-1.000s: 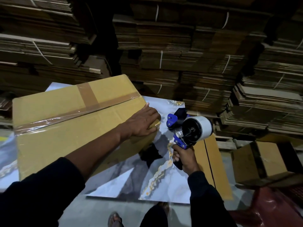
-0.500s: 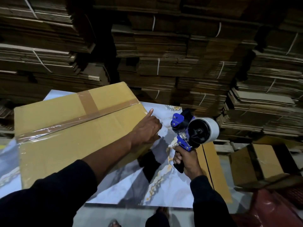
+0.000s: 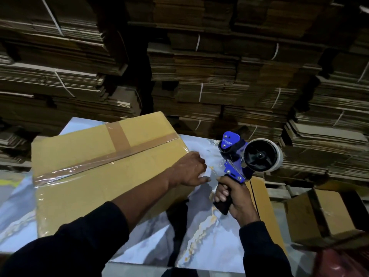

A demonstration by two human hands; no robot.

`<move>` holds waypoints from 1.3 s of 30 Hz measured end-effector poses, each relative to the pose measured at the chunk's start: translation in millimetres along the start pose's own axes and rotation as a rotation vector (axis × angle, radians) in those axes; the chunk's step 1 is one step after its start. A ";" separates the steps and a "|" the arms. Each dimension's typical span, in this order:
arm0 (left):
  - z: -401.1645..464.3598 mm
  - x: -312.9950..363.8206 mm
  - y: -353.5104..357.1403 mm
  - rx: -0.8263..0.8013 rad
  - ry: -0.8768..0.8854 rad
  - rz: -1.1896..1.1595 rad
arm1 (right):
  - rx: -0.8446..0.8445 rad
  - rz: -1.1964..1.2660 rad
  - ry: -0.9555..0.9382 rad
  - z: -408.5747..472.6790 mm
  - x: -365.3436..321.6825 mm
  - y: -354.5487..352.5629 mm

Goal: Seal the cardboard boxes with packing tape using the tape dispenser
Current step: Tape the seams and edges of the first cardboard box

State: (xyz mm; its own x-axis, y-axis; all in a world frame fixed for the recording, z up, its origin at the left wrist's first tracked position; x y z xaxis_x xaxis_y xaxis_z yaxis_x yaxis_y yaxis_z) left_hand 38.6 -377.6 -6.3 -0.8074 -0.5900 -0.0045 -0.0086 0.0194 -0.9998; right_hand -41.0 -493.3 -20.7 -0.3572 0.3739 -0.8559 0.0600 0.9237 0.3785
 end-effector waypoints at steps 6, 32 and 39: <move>-13.4 -51.0 -17.3 0.111 0.005 -0.154 | -0.063 0.051 0.046 26.8 -18.5 33.2; -19.0 -300.4 -10.4 0.021 -0.361 -0.558 | 0.200 0.208 -0.034 101.7 -3.9 109.9; -29.5 -307.7 -8.4 0.000 -0.557 -0.556 | 0.218 0.178 -0.061 99.5 -6.3 113.4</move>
State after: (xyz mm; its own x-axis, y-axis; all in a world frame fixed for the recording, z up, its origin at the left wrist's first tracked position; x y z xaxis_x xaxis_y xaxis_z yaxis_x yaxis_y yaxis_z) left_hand 269.7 -172.4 4.2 -0.2697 -0.8309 0.4867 -0.3248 -0.3973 -0.8583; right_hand 60.8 -382.5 -7.5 -0.2672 0.5298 -0.8050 0.3176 0.8371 0.4455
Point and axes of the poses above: each hand's wrist, its own z-axis towards the middle knuckle, its own y-axis out of the palm, x = y × z, the point moved 9 cm from there along z, towards the middle knuckle, and after that the axes turned 8 degrees about -x, right-handed, at the moved point
